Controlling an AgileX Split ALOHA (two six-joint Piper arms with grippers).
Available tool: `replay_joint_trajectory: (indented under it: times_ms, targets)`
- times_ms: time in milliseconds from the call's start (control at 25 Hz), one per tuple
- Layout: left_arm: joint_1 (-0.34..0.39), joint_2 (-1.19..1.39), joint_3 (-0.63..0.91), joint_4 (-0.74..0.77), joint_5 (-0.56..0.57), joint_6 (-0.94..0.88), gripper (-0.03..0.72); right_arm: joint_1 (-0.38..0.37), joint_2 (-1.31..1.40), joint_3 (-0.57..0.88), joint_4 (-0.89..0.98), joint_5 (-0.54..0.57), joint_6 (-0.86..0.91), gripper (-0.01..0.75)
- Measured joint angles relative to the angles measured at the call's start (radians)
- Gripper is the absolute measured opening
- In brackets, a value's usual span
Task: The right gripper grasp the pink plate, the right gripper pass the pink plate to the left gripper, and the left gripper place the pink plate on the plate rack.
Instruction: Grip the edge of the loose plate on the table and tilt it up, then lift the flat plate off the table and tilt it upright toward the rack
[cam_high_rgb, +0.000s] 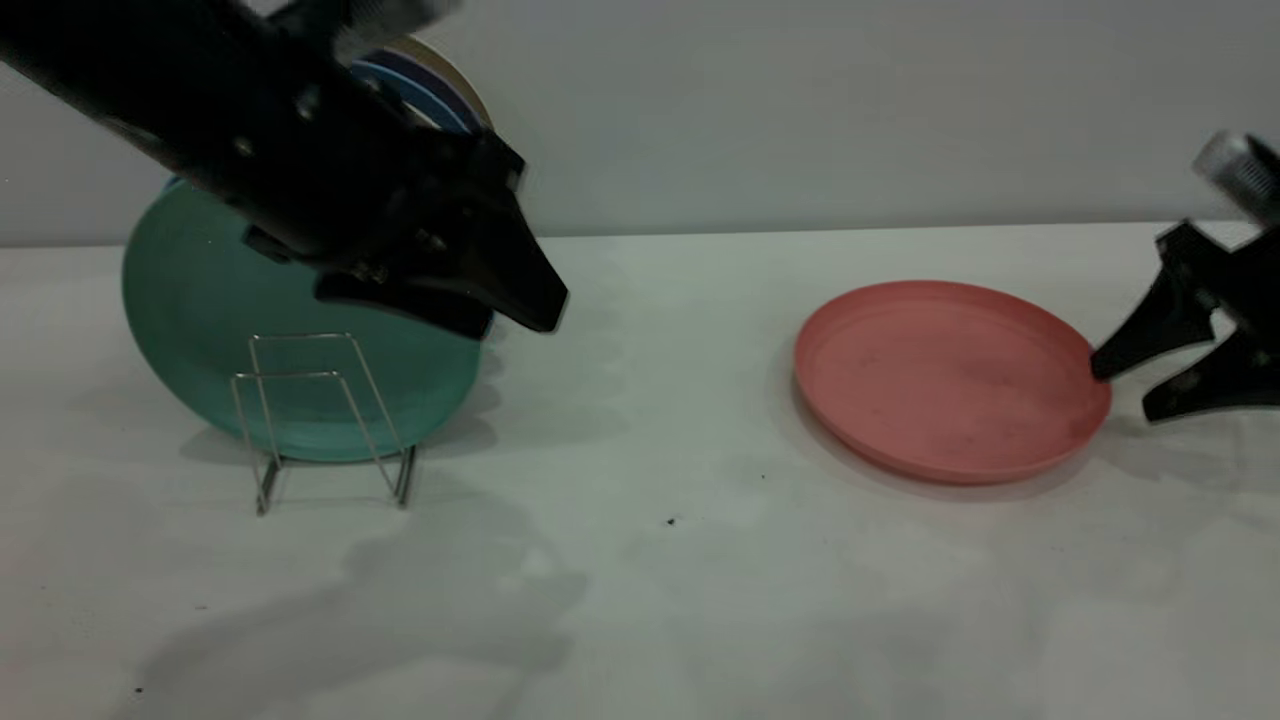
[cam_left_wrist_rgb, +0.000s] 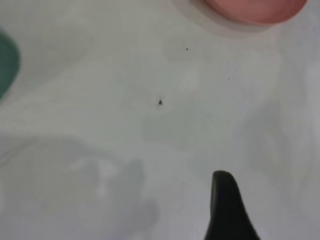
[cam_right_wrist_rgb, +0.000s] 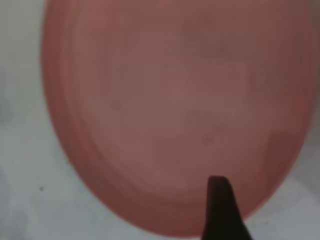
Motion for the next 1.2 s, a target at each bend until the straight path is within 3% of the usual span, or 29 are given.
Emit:
replay_joint_trajectory:
  times_ms: [440, 560, 720, 760, 960, 1200]
  targets:
    - [-0.022, 0.002, 0.0, -0.024, -0.026, 0.001, 0.472, 0.027, 0.101, -0.013, 0.187, -0.017, -0.105, 0.473]
    - [-0.022, 0.002, 0.0, -0.025, -0.031, 0.001, 0.472, 0.053, 0.111, -0.017, 0.225, -0.047, -0.113, 0.388]
    - [-0.022, 0.002, 0.0, -0.025, -0.04, 0.001, 0.472, 0.07, 0.121, -0.018, 0.235, -0.069, -0.134, 0.088]
    - [-0.022, 0.002, 0.0, -0.025, -0.045, 0.001, 0.472, 0.07, 0.122, -0.018, 0.236, -0.065, -0.151, 0.049]
    - [-0.022, 0.002, 0.0, -0.032, -0.078, 0.001, 0.472, 0.072, 0.122, -0.018, 0.229, 0.087, -0.328, 0.016]
    - [-0.022, 0.002, 0.0, -0.042, -0.098, 0.001, 0.472, 0.123, 0.107, -0.018, 0.219, 0.237, -0.412, 0.015]
